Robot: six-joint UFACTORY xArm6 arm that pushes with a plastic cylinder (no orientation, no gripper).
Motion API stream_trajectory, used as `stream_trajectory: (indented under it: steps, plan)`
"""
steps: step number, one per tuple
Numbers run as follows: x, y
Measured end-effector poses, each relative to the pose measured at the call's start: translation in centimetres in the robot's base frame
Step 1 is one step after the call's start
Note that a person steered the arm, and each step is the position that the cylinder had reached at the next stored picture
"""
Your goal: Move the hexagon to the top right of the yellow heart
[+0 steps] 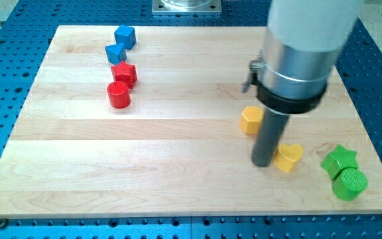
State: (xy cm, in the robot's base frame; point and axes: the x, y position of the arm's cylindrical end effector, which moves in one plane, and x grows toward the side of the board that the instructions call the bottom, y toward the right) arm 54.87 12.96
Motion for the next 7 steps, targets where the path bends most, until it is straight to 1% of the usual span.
stream_trajectory:
  steps: [1,2,3,4,5,6,7]
  plan:
    - [1.1,0.8]
    - [-2.2,-8.7]
    - [-8.9,-11.3]
    - [-9.3,-2.7]
    - [-10.6,4.1]
    - [-8.6,6.3]
    - [-2.2,7.4]
